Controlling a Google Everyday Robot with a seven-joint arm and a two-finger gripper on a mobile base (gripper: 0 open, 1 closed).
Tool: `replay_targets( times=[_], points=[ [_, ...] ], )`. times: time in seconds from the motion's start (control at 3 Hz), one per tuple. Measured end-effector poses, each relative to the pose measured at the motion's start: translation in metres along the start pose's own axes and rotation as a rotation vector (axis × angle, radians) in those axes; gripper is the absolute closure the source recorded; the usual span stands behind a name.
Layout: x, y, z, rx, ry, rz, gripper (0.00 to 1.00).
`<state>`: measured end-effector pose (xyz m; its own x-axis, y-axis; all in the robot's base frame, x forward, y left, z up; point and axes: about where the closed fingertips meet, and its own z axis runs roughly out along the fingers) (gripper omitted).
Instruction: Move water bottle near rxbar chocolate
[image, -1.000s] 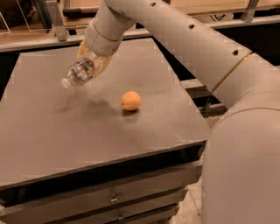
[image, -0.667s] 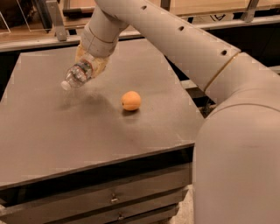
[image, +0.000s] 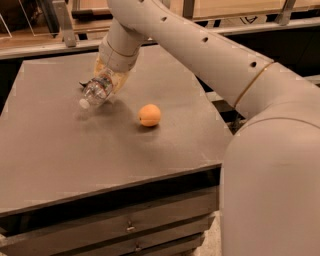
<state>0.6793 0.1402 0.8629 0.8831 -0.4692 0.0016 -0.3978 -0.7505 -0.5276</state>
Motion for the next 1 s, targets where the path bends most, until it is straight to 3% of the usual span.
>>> replay_targets(
  times=[0.67, 1.0],
  points=[
    [0.0149, 0.0016, -0.0039, 0.009, -0.017, 0.092, 0.58],
    [0.0141, 0.0017, -0.0012, 0.007, -0.021, 0.094, 0.35]
  ],
)
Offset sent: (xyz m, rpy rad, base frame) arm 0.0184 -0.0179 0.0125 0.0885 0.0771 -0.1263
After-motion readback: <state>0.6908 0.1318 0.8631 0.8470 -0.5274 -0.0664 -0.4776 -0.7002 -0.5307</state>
